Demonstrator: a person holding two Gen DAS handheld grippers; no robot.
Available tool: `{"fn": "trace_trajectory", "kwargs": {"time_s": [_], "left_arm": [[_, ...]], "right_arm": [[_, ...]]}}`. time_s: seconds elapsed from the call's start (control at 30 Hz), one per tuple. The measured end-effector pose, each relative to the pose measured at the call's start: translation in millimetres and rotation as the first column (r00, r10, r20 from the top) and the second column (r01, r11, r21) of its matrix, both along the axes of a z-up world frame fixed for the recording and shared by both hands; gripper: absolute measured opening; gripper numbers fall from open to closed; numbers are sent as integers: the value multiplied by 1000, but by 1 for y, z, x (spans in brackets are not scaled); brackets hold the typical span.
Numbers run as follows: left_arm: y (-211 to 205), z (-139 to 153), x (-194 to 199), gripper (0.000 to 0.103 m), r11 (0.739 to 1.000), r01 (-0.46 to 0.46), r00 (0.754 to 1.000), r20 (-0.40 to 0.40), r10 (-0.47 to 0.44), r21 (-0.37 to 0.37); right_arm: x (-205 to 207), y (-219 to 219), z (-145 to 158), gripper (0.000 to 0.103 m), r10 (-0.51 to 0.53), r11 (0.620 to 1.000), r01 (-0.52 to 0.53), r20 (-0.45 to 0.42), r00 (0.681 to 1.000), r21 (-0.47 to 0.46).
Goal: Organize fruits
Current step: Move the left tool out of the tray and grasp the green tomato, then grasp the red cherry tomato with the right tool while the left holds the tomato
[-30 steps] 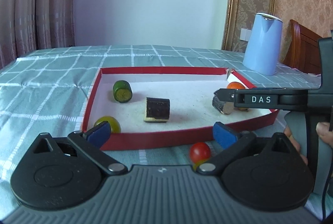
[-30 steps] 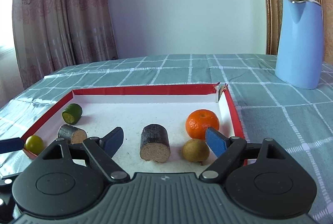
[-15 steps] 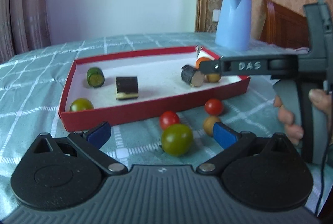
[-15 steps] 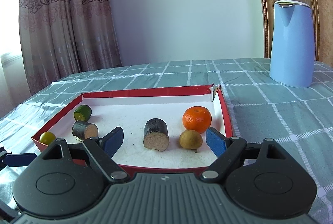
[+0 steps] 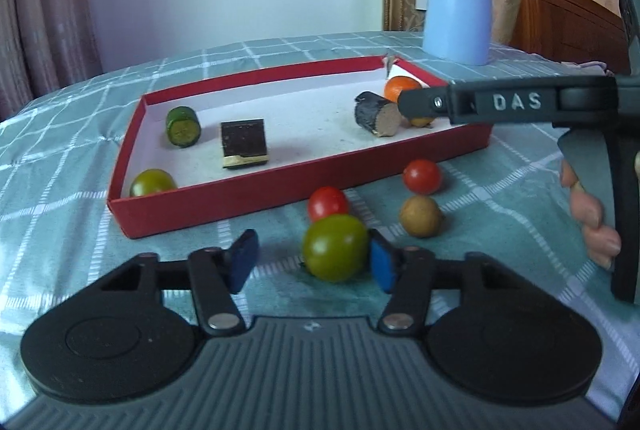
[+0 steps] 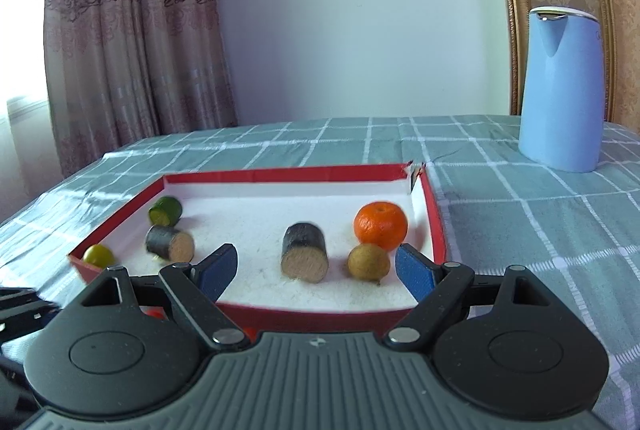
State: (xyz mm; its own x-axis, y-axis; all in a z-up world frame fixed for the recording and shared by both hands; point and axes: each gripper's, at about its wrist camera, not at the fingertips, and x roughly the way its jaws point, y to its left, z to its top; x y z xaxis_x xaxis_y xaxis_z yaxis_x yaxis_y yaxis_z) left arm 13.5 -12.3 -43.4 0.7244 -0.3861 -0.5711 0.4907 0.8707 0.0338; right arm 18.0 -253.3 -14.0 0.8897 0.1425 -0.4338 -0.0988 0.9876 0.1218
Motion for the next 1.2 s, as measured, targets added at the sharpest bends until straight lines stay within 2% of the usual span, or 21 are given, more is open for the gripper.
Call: {"fn": "trace_trajectory", "kwargs": {"time_s": [0.17,0.27,0.43,0.57,0.73,0.9,1.0,1.07,1.13,1.2], "left_arm": [[-3,1,-5,32,999,49,999,9,-49,-4],[-5,0,-7,31,998,55,998,19,-55,8],[2,1,-3,30,999,37,999,0,-37,-37],[4,1,-1,30,999,21,1000,-5,-21,-43],[6,1,-1,30,999,21,1000,-10,-21,-50],[6,1,-1,30,998,21,1000,-11,-22,-54],[6,1,-1,31,998,21,1000,-11,-22,-54],[6,1,-1,30,998,21,1000,-11,-22,-54],[6,1,-1,30,998,21,1000,-11,-21,-54],[6,1,-1,30,998,21,1000,-12,-22,-55]], "right_arm": [[-12,-2,0,86,7,1000,-7,-6,1000,-6],[-17,-2,0,86,9,1000,-9,-4,1000,-9],[-18,2,-3,86,-2,999,1,-17,1000,-51],[-18,-4,-5,86,-10,1000,10,-33,999,9],[-17,9,-8,86,-7,996,3,-47,999,-87],[-17,11,-9,87,16,995,-22,-66,998,-101],[-22,12,-10,74,53,995,-59,-76,996,-78],[-24,14,-10,72,54,994,-61,-79,995,-85],[-19,15,-13,58,60,994,-69,-112,992,-82],[-13,13,-14,58,82,996,-88,-140,987,-35]]}}
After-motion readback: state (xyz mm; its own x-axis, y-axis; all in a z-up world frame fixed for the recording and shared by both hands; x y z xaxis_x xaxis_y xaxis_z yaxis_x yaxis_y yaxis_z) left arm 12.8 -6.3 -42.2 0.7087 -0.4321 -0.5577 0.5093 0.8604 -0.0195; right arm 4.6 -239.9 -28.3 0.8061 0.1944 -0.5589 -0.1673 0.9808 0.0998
